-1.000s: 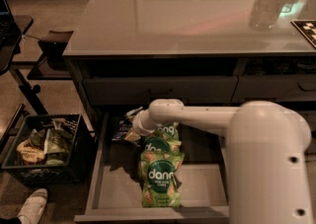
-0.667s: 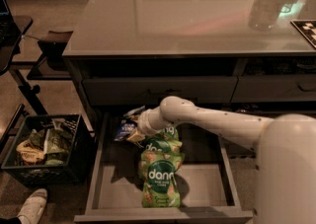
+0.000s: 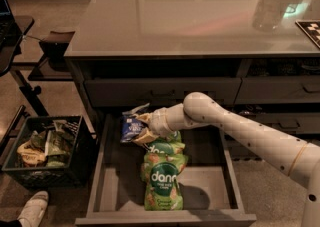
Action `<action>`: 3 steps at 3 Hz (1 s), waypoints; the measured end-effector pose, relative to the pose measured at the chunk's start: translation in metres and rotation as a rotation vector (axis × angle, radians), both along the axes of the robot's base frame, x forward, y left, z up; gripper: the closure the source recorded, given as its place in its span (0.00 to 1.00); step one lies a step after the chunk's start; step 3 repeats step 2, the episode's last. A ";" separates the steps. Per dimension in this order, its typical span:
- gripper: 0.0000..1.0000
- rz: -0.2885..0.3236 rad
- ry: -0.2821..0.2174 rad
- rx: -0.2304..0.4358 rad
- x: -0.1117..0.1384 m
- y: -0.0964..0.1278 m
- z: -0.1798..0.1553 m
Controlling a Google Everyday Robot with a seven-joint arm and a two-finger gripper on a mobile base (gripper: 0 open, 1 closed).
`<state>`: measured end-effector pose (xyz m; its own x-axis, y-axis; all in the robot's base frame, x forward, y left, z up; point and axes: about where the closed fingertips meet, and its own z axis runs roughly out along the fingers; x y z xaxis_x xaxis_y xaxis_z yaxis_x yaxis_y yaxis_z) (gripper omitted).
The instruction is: Pick blue chip bag from middle drawer and place on counter
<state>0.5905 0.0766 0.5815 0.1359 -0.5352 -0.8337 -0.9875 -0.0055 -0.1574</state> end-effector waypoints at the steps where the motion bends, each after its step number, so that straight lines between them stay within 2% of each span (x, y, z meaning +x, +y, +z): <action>1: 1.00 0.015 -0.028 0.044 -0.006 -0.006 0.017; 3: 1.00 0.015 -0.030 0.045 -0.006 -0.006 0.017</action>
Offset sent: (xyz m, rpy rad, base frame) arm -0.0048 -0.0048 0.0143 0.0374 -0.0238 0.0127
